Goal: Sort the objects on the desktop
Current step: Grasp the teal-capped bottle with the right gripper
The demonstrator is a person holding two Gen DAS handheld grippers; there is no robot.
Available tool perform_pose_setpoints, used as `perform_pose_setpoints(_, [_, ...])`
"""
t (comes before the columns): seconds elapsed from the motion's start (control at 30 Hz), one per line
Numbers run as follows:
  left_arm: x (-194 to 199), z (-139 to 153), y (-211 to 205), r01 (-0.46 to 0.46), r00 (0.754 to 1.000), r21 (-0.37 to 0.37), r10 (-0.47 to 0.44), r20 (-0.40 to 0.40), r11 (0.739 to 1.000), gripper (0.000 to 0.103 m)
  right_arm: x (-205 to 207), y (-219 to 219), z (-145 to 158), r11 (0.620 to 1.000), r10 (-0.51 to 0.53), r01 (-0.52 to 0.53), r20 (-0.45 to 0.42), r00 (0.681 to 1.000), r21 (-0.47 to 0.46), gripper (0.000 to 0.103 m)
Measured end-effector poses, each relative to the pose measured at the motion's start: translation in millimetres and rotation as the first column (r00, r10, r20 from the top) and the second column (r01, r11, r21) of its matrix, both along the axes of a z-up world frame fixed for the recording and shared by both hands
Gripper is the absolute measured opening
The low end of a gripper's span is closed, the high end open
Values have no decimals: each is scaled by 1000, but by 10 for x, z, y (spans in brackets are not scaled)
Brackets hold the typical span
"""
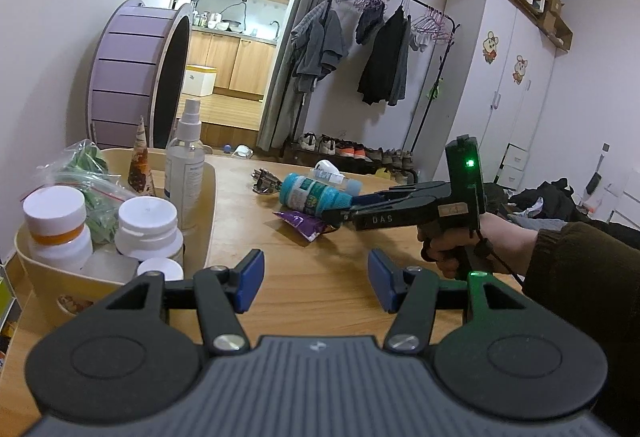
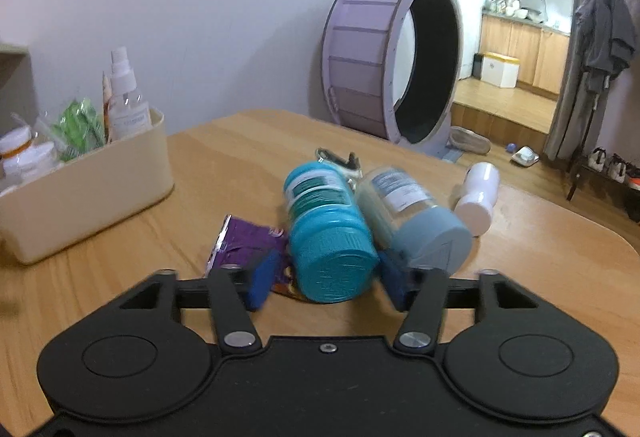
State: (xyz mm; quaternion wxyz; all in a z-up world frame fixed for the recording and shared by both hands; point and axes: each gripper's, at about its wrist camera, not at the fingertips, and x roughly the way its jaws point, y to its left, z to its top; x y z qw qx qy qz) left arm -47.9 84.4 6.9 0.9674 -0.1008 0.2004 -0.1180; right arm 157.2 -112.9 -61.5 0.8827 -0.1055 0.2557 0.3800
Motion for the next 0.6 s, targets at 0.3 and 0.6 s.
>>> perform_pose_setpoints(0.3, [-14, 4, 1, 4, 1000, 0, -4, 8, 1000, 56, -355, -276, 355, 998, -31, 28, 42, 999, 60, 44])
perform_pose_setpoints(0.6, [-7, 1, -45, 21, 1000, 13, -21, 1, 1000, 56, -721, -396, 477, 996, -41, 38, 40, 998, 78, 43])
